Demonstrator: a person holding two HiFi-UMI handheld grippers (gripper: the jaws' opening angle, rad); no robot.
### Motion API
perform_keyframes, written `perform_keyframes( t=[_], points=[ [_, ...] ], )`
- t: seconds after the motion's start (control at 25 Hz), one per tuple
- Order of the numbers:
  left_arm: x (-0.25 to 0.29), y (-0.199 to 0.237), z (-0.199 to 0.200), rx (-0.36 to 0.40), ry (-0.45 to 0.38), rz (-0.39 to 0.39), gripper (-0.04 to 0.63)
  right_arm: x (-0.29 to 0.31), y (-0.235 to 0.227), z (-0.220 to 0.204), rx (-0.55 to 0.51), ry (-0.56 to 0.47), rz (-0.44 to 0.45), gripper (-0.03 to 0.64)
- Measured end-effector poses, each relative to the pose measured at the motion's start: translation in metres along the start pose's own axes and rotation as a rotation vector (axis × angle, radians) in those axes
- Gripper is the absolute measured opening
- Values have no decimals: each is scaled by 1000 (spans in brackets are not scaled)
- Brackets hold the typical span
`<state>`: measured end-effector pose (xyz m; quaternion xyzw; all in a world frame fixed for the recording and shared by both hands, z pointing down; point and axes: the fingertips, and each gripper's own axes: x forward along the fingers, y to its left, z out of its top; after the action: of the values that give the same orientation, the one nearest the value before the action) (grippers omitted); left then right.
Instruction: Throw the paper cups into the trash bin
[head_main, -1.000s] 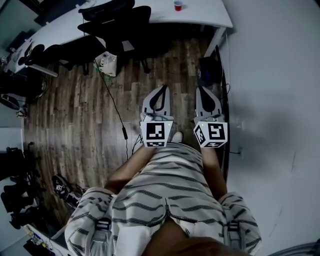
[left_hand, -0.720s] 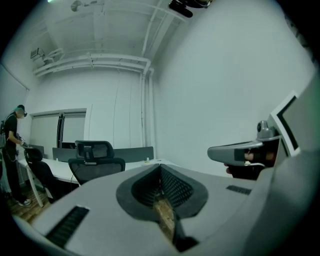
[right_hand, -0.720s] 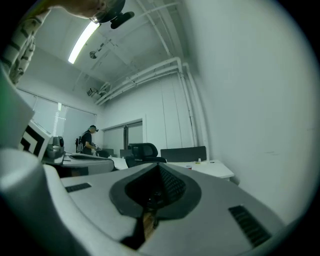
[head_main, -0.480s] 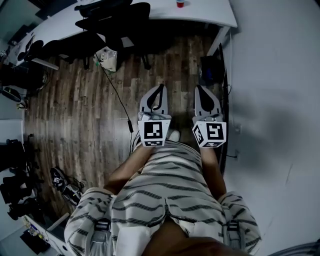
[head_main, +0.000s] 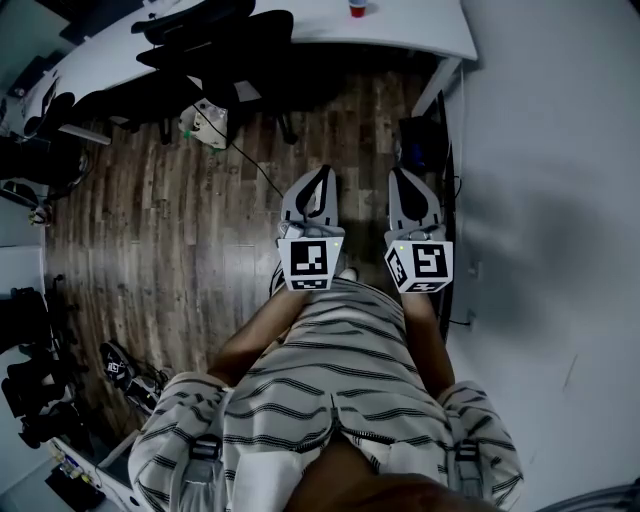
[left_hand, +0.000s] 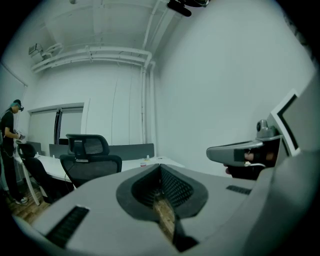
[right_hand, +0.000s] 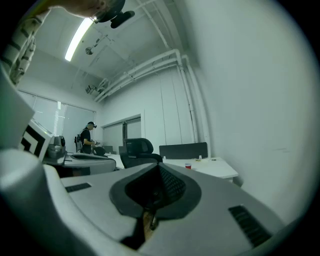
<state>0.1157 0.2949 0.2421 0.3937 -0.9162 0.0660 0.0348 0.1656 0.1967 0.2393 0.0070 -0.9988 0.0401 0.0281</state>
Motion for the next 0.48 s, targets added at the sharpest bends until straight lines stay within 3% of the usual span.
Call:
perform_keyframes(
  t=[0.48],
  points=[
    [115, 36, 19, -33, -8, -118, 23, 103, -47, 18, -1, 6, -52, 9]
  ],
)
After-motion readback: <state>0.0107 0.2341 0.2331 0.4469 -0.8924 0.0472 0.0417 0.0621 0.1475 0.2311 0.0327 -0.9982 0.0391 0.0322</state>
